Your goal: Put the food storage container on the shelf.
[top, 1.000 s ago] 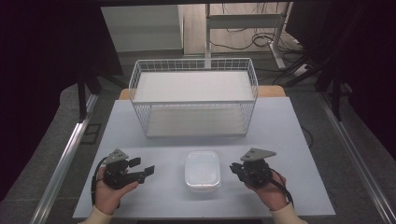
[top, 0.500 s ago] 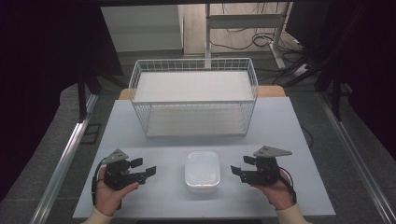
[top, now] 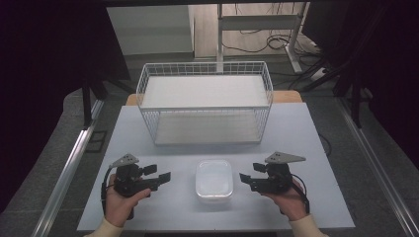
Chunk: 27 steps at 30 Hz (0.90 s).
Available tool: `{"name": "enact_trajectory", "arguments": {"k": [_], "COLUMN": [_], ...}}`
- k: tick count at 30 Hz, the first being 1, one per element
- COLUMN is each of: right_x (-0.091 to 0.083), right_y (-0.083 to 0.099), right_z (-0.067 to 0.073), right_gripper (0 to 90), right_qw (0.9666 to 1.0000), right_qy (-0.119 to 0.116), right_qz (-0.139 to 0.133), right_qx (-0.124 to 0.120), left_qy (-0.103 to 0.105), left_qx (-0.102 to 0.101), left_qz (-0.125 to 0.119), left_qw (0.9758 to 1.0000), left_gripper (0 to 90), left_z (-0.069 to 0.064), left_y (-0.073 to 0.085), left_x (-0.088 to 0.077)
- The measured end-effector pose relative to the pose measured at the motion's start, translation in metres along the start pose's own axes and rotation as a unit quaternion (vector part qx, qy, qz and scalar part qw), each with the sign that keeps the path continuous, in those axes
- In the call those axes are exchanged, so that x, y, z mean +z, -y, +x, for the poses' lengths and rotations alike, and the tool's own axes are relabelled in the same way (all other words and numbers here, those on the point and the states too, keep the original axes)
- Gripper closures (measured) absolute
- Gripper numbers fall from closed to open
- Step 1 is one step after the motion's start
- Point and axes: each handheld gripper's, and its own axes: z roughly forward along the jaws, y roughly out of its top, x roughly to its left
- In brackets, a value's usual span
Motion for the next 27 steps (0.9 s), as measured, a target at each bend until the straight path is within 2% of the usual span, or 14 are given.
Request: {"name": "enact_trajectory", "arguments": {"k": [4,9,14,18,21,23,27], "right_x": [0.001,0.007,0.014,0.02,0.024,0.026,0.032], "right_y": [-0.009,-0.018,-0.023,-0.023,-0.022,-0.02,-0.017], "right_z": [0.003,0.002,0.003,0.005,0.006,0.007,0.009], "right_gripper": [31.1,30.9,30.9,30.8,31.3,32.0,33.3], "right_qw": [1.0,0.9996,0.999,0.9984,0.9981,0.9979,0.9973], "right_qy": [0.002,-0.001,-0.014,-0.025,-0.029,-0.032,-0.041], "right_qz": [0.004,0.006,0.001,0.003,0.009,0.012,0.017], "right_qx": [0.007,0.027,0.043,0.051,0.053,0.056,0.059], "left_qy": [0.001,0.008,0.019,0.035,0.05,0.055,0.061], "left_qx": [0.002,0.0,-0.012,-0.022,-0.039,-0.043,-0.047], "left_qz": [0.001,0.016,0.022,0.025,0.029,0.04,0.042], "left_qw": [1.0,0.9998,0.9995,0.9988,0.9976,0.9968,0.9961], "left_gripper": [27.3,27.1,26.4,25.8,25.8,25.8,26.0], "left_z": [-0.006,-0.012,-0.014,-0.013,-0.011,-0.01,-0.01], "left_y": [-0.009,-0.019,-0.025,-0.026,-0.023,-0.021,-0.022], "left_x": [0.001,0.012,0.021,0.028,0.036,0.041,0.046]}}
